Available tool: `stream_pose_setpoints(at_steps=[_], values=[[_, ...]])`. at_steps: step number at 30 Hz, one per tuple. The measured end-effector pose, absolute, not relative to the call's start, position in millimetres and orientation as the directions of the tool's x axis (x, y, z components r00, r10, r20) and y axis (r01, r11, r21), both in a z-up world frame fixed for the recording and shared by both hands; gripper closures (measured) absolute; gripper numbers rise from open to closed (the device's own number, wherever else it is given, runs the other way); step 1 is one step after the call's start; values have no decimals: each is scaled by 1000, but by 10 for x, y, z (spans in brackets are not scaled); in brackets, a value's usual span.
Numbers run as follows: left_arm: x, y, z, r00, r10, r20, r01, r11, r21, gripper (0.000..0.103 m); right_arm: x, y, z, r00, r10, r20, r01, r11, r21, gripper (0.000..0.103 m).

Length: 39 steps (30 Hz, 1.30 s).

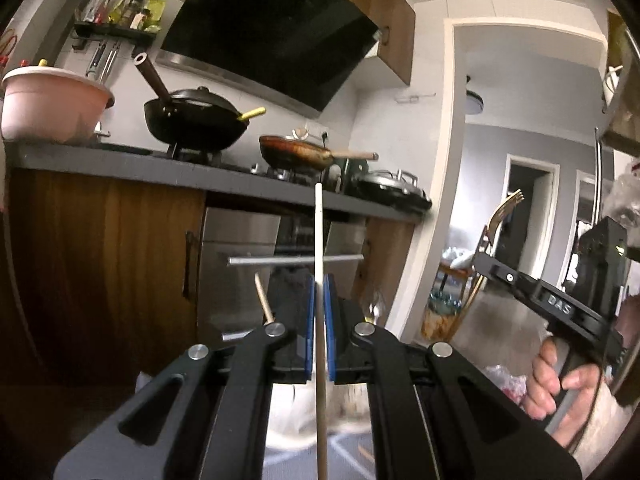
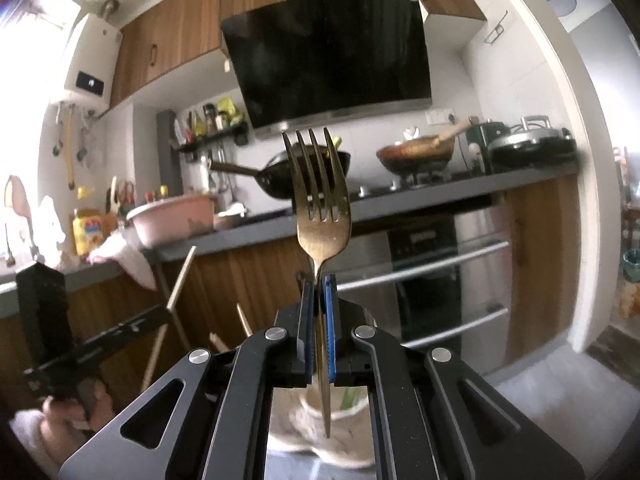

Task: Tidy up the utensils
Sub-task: 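Drop the chopstick into the tall cup with left tool while right drops gold fork in short cup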

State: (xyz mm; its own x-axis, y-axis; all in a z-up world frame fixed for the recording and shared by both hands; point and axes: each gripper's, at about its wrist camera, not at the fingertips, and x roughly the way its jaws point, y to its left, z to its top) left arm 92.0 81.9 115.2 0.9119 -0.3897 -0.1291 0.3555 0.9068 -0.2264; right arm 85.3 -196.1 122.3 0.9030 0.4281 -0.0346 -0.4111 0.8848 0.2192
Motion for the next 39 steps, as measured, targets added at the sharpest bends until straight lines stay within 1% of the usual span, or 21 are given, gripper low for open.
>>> stream_pose_setpoints(at_steps=[7,11,16,21,25,29,39], values=[[1311,660,1314,930,-356,-95,335,923,-187,98,1173,-1918,1246,905,423,-37,-399,877,269,97],[1536,615,1363,936,-342,-87,323,930,-175,98,1219,-1901,1201,905,424,-29,-402,877,264,97],[1820,621,1254,930,-355,-90,330,919,-214,98,1308,-1949,1099,908,415,-47,-387,878,282,97],[1917,681,1121,925,-372,-73,341,900,-270,98,1391,-1935,998,903,421,-80,-382,876,295,97],[1905,698,1034,925,-368,-91,333,903,-271,98,1450,-1919,910,896,430,-111,-382,874,300,97],[1761,732,991,929,-357,-99,326,915,-239,98,1470,-1889,837,892,431,-137,-380,878,291,97],[1464,686,875,918,-339,-206,313,938,-150,98,1524,-1770,676,882,424,-206,-371,894,253,97]])
